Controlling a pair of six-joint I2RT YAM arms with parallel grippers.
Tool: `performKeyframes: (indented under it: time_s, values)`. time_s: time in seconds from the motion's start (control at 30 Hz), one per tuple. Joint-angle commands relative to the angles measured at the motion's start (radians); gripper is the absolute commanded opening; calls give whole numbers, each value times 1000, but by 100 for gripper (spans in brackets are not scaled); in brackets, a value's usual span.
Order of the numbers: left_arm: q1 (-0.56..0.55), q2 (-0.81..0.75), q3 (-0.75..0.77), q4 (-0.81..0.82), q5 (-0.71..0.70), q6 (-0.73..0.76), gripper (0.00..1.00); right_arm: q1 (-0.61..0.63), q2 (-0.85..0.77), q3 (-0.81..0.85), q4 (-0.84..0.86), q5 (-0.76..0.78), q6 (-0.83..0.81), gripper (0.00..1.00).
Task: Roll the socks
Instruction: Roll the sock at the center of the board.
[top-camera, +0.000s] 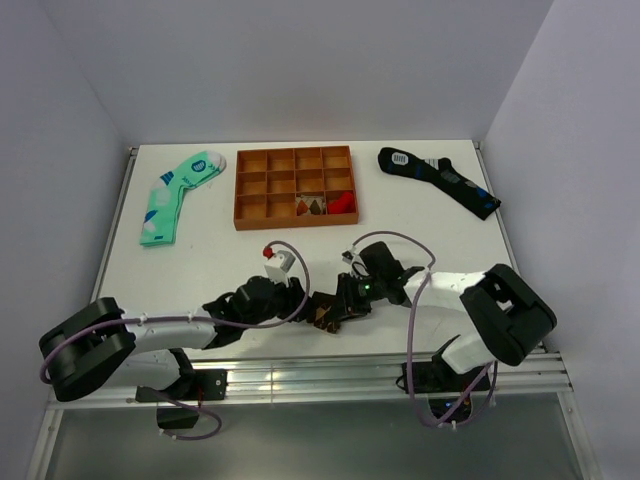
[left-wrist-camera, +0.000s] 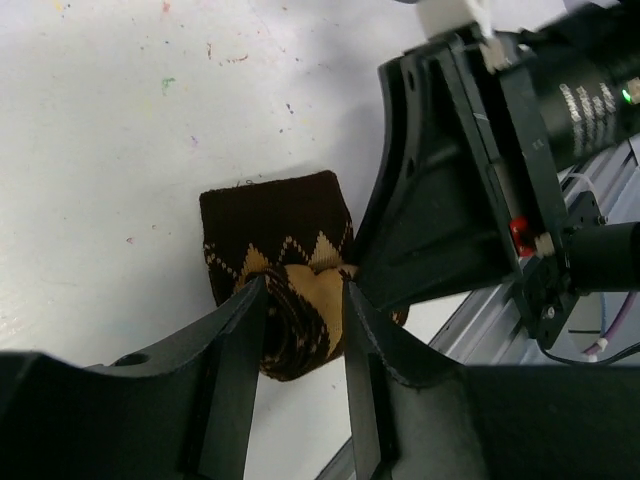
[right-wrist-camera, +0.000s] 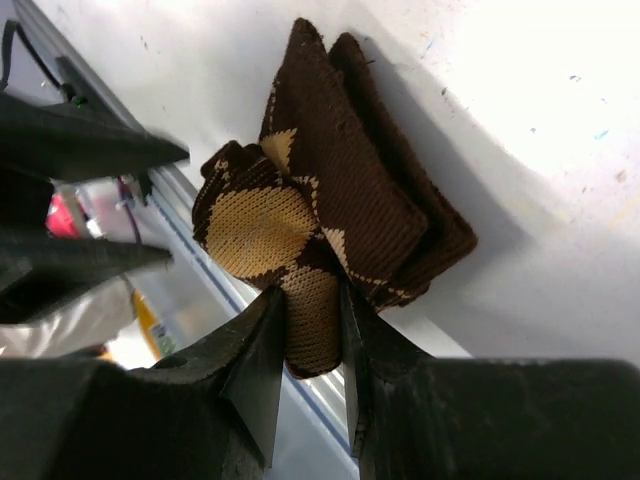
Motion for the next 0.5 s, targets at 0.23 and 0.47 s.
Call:
performKeyframes:
  time_s: [0.23,0.47]
  values:
    - [-48,10,-95,317,-142,130,44,-85,154,99,-215,-109,-142,32]
    - [-50,60,-137,460,-83,162,48,-111,183,182,-328,-116,-205,32]
